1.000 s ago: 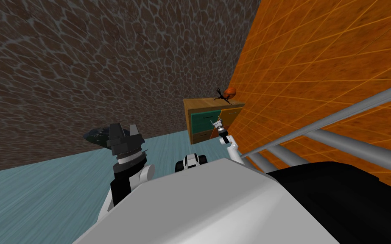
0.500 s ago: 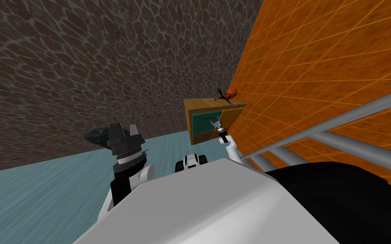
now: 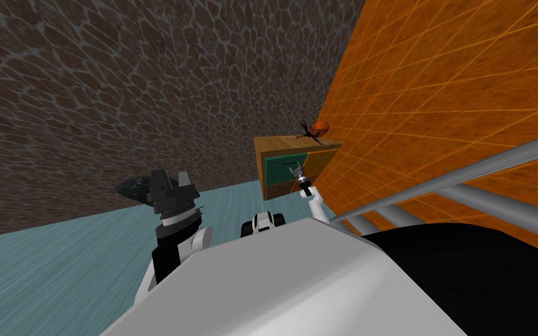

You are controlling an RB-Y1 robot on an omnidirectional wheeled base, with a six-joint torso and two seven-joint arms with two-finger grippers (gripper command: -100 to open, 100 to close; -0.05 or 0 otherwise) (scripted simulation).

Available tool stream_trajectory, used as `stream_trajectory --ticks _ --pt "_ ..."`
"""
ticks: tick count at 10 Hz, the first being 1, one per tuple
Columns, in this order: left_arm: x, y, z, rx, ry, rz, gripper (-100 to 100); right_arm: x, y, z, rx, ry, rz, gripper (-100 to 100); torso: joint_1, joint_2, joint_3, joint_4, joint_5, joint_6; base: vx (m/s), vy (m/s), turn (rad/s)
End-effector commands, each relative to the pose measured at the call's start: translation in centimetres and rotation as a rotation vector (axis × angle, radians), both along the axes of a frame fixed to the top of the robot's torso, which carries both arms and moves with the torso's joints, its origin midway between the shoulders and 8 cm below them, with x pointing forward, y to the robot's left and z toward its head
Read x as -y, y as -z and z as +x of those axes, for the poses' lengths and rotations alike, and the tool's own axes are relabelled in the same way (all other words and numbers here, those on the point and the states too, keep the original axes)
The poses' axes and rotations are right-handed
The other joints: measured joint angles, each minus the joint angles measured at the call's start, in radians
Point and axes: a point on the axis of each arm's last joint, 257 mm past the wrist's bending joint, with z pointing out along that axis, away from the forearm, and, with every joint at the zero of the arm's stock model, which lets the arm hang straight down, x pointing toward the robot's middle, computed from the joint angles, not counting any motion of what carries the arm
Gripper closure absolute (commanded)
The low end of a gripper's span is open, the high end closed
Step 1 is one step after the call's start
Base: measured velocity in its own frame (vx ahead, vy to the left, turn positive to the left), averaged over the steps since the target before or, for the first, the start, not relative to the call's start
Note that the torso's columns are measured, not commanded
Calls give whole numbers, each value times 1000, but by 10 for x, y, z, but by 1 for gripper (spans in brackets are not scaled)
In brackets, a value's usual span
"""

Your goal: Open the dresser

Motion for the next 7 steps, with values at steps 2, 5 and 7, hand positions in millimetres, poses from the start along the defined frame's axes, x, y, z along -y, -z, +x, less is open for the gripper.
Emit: stream_trajectory --ticks 2,5,7 --pt "0 0 0 0 0 0 0 -2 11 6 -14 30 -61 -100 0 0 0 0 0 0 29 12 9" --pt "0 0 0 0 0 0 0 -10 26 12 -33 55 -103 -100 0 -1 0 0 0 0 35 12 14" --pt "0 0 0 0 0 0 0 -24 40 17 -49 66 -114 -100 0 0 0 0 0 0 34 9 10"
